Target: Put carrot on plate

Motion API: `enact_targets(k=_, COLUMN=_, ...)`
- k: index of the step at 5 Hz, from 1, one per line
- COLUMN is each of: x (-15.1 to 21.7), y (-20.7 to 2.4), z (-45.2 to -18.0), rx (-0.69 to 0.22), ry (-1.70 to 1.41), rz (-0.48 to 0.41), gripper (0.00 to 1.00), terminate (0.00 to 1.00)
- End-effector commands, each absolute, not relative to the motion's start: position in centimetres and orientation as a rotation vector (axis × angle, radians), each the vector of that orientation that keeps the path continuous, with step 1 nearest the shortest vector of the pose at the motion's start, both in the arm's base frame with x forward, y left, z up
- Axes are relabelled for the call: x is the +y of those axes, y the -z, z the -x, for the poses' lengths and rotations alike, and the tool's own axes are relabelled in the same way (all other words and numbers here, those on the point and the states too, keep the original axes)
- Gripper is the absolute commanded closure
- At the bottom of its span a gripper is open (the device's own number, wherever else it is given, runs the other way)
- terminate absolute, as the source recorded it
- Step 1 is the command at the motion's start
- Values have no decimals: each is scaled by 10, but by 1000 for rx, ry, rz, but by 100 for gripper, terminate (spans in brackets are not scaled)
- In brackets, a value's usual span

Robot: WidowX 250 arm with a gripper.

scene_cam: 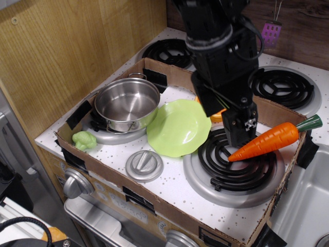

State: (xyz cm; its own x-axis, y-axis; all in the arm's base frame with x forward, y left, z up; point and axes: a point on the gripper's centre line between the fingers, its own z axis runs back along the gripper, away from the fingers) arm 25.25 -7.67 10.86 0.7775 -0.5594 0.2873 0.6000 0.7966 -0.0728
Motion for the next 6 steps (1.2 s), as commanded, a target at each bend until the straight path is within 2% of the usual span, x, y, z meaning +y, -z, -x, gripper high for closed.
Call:
enact_targets(k=1, x=-94, y=-98, z=-289, rx=-350, ry=797, rz=206, gripper=0, terminate=0)
enact_targets(k=3, x=-107, y=-93, z=-310, rx=-372, ry=865, rz=203, gripper=0, terminate=0)
enact_targets(k=6, x=-116, y=-68, z=-322, rx=-397, ry=886, rz=244, gripper=0, terminate=0)
